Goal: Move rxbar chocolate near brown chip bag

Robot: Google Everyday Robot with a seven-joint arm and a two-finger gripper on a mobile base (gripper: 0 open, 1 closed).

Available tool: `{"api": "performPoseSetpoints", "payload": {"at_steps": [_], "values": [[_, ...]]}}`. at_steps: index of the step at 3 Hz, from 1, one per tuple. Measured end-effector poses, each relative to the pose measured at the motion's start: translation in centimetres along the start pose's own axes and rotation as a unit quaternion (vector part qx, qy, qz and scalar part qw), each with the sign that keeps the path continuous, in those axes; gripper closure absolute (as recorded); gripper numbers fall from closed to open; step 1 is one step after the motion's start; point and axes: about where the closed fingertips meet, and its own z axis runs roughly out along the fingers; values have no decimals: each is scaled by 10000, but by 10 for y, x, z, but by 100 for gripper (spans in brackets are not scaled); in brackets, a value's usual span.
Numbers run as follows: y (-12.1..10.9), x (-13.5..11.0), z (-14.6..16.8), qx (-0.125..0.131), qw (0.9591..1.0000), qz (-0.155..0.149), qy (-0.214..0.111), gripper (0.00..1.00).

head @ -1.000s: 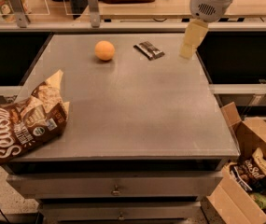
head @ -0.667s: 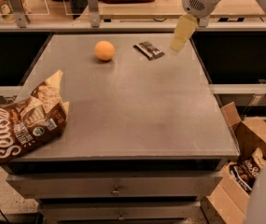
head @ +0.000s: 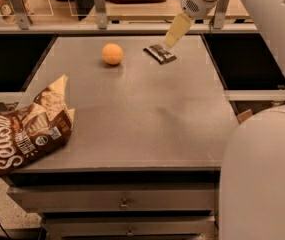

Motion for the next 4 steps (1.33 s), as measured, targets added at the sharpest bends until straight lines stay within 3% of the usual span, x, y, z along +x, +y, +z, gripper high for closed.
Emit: {"api": "performPoseSetpoints", "payload": {"at_steps": [2,4], "values": [[3,-35,54,-245,9974,331,-598,0],[21,-42,94,-480,9950,559,-681,0]]}}
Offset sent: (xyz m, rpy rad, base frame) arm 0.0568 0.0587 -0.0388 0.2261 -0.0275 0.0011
